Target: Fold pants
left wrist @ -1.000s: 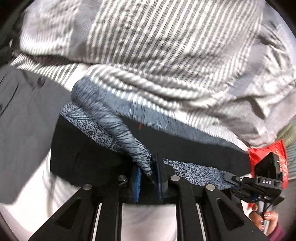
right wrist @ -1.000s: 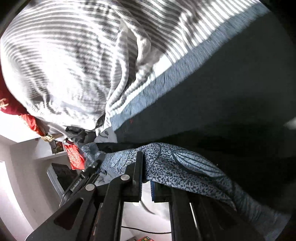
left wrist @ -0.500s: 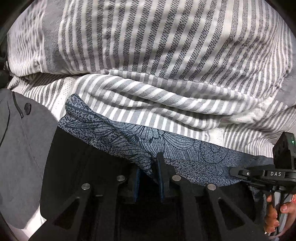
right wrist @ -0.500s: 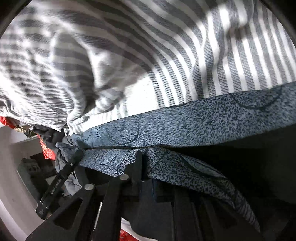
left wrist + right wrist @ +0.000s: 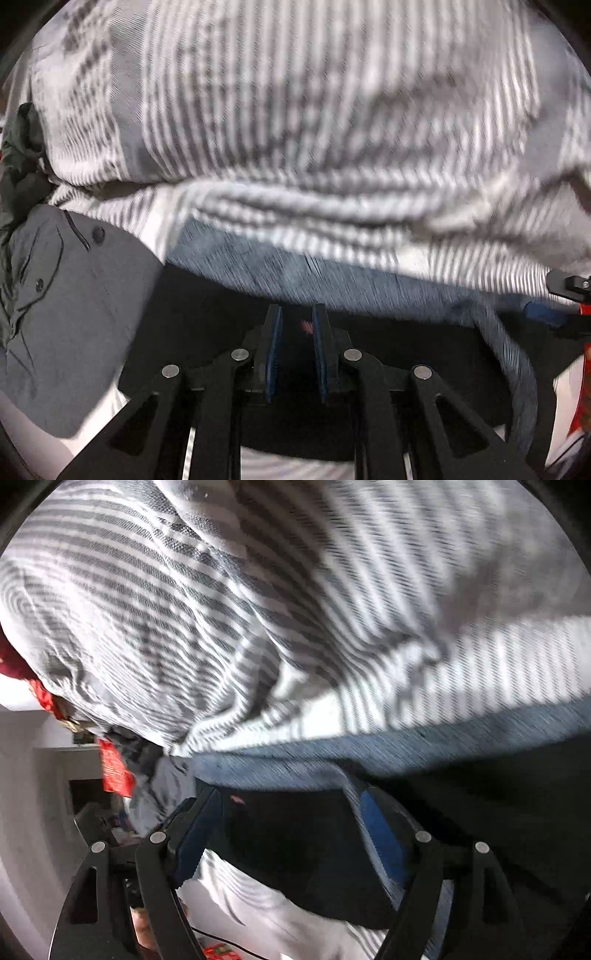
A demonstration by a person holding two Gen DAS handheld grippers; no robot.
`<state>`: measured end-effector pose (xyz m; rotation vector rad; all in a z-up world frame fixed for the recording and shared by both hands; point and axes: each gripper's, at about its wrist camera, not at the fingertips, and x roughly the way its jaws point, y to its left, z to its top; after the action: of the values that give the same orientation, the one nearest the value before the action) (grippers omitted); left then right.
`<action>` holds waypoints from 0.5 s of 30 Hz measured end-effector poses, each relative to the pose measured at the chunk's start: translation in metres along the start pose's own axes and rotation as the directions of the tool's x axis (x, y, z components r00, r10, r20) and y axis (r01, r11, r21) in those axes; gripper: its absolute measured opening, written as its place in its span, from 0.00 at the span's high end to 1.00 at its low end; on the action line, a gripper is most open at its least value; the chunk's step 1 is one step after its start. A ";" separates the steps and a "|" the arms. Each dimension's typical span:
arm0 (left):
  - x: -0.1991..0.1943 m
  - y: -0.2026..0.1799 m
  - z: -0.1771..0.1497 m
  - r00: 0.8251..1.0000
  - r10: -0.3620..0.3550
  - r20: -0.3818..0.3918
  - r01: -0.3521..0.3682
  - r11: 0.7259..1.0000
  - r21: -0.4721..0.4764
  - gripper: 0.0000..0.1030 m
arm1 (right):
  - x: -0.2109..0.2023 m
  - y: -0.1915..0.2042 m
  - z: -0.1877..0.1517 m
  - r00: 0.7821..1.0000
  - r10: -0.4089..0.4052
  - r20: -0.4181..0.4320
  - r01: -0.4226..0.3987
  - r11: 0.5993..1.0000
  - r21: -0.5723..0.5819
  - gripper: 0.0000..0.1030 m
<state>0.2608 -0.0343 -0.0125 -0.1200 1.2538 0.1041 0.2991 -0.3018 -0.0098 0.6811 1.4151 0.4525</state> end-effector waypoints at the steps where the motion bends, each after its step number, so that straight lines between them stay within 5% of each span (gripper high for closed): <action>1: 0.003 -0.006 -0.006 1.000 -0.005 -0.027 0.005 1.000 0.008 0.82 | -0.005 -0.002 -0.012 0.999 -0.041 0.001 0.041 0.999 -0.007 0.21; 5: 0.005 -0.036 -0.040 0.996 -0.037 -0.086 0.043 0.996 0.073 0.82 | -0.024 -0.011 -0.055 0.983 -0.182 0.024 0.183 0.982 -0.049 0.21; 10: -0.003 -0.078 -0.079 0.983 -0.105 -0.151 0.127 0.981 0.147 0.82 | -0.073 -0.046 -0.131 0.930 -0.358 0.085 0.361 0.932 -0.031 0.21; 15: -0.021 -0.124 -0.117 0.970 -0.174 -0.169 0.215 0.938 0.272 0.82 | -0.116 -0.094 -0.216 0.908 -0.399 0.128 0.374 0.910 0.179 0.21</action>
<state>0.1626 -0.1742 -0.0246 0.0019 1.3791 -0.2643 0.0616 -0.4127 0.0088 0.5247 1.3951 -0.0256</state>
